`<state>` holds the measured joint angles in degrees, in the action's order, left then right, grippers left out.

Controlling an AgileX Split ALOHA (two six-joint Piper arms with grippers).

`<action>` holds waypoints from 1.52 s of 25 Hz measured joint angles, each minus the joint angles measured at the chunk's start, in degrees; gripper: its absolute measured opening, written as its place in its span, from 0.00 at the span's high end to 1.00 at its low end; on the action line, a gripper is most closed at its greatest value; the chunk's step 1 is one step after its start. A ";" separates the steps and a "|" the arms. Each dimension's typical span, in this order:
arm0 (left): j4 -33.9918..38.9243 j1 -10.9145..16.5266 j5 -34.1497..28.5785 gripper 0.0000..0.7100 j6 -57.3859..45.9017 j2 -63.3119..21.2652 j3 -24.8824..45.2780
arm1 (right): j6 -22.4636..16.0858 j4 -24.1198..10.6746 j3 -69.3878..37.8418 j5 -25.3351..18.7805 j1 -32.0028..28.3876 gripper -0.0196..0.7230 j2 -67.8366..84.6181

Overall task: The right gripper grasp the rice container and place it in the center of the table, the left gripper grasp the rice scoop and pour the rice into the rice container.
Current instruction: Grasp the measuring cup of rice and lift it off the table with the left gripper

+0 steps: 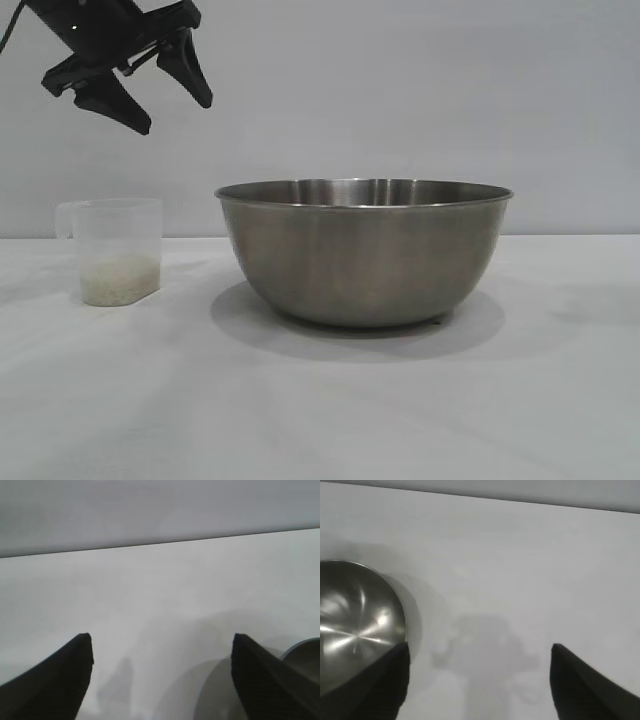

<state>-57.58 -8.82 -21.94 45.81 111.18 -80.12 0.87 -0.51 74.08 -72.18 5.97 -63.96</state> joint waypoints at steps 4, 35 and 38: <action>0.00 0.00 0.00 0.29 0.00 0.00 0.00 | 0.00 0.72 -11.82 -0.13 0.00 0.27 11.21; 1.23 0.00 -0.46 0.29 0.00 0.00 0.00 | -0.03 0.97 -46.01 7.04 0.00 0.27 55.69; 2.95 0.00 -1.13 0.29 0.00 -0.11 0.00 | -0.03 0.97 -46.01 7.12 0.00 0.27 55.73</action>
<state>-54.63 -8.82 -23.08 45.81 111.06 -80.12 0.84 0.45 28.07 -65.05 5.97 -8.23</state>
